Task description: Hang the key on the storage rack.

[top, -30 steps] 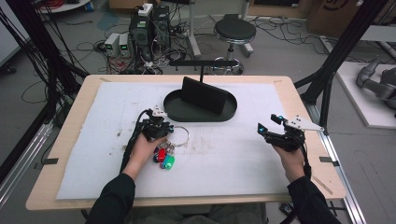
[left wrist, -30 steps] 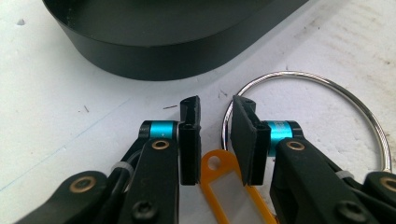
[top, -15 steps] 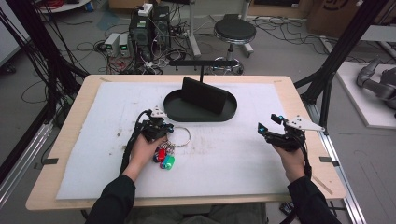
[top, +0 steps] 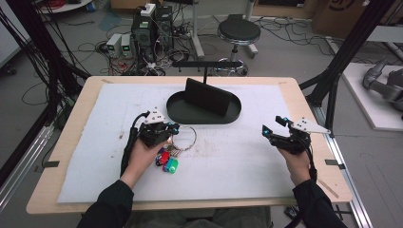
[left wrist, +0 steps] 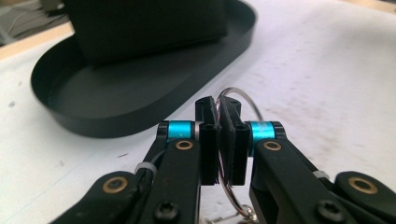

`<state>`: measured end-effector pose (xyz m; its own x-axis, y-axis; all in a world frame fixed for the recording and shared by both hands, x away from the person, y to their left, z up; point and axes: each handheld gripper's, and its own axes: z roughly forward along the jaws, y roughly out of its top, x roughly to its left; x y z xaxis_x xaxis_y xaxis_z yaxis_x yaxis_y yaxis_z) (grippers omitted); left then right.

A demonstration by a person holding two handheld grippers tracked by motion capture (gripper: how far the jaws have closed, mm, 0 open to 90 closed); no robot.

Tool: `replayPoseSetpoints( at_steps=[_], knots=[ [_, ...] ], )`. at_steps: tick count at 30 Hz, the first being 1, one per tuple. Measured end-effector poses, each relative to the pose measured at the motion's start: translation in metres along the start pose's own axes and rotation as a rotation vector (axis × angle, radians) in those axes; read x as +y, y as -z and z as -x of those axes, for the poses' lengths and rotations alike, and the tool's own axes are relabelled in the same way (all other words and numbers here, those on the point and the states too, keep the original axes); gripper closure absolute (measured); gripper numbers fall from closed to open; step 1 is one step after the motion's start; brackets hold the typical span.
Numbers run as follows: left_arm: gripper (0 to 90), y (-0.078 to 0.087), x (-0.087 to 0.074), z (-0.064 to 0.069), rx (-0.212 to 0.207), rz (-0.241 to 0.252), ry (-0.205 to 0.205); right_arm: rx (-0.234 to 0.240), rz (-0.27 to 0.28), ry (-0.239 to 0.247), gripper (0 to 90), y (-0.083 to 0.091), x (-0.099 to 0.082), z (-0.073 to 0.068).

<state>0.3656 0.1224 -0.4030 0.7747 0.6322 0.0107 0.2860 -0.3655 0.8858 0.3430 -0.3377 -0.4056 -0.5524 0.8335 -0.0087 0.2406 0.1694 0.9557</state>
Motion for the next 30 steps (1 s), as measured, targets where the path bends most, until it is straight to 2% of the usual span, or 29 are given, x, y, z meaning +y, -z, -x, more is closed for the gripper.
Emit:
replayPoseSetpoints(
  at_steps=[4,8,14,20,25,30],
  knots=[
    [86.1,0.004,0.002,0.011,-0.025,0.026,-0.023,0.002,0.0,0.004,29.2,0.0,0.0,0.0],
    [84.7,0.004,-0.005,0.016,-0.037,0.048,-0.012,0.005,0.0,0.006,29.2,0.0,0.0,-0.001],
    [80.9,0.001,-0.011,0.016,-0.067,0.017,-0.004,0.009,-0.001,0.011,29.2,0.0,0.0,-0.001],
    [84.9,0.002,-0.014,0.013,-0.077,0.007,0.007,0.012,-0.001,0.007,28.8,0.0,0.0,-0.001],
    [86.4,0.004,-0.014,0.014,-0.095,0.021,-0.01,0.015,-0.002,0.007,28.7,0.0,0.0,0.0],
    [86.5,0.011,-0.008,0.014,-0.1,0.061,-0.021,0.017,-0.005,0.007,28.7,-0.001,0.0,-0.001]
  ],
)
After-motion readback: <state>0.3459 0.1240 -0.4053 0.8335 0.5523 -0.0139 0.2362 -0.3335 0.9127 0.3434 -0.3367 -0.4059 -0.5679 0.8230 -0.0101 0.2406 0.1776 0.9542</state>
